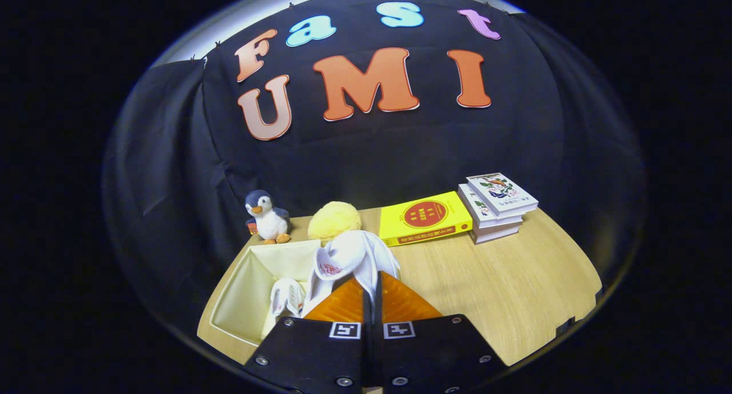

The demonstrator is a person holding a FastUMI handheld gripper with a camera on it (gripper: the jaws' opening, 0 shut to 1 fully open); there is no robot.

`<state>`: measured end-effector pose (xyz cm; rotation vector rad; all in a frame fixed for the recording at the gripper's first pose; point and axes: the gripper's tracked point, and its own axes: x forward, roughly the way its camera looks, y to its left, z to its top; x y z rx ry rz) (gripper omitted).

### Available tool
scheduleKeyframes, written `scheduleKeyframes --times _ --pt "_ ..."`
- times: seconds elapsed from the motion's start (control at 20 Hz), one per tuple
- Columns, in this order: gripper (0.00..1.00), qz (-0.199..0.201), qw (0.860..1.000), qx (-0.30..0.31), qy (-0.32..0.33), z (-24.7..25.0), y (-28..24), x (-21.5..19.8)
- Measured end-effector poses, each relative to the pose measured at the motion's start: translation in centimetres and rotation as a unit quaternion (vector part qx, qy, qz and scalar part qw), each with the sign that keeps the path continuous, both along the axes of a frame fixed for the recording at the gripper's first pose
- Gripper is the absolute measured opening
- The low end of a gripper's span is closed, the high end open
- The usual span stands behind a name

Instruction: Open the storage box then place both shoes into the box .Put the left shoe in first, then the right shoe, with the right side of both shoes facing outward in a uniform manner.

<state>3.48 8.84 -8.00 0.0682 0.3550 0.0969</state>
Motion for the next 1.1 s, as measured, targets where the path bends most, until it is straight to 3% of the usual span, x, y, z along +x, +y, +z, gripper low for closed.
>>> scheduleKeyframes --times 0.25,0.5,0.95,1.05,1.1 --pt "0.00 0.007 1.000 0.010 -0.006 0.4 6.1 0.9" --pt "0.00 0.015 1.000 0.001 0.015 -2.6 10.6 2.0" --pt "0.01 -0.005 0.998 -0.048 0.037 -7.6 12.1 3.9" --pt "0.10 -0.006 0.996 -0.057 0.061 -8.5 11.9 3.0" --pt "0.34 -0.007 0.997 -0.047 0.056 -8.1 12.2 2.9"
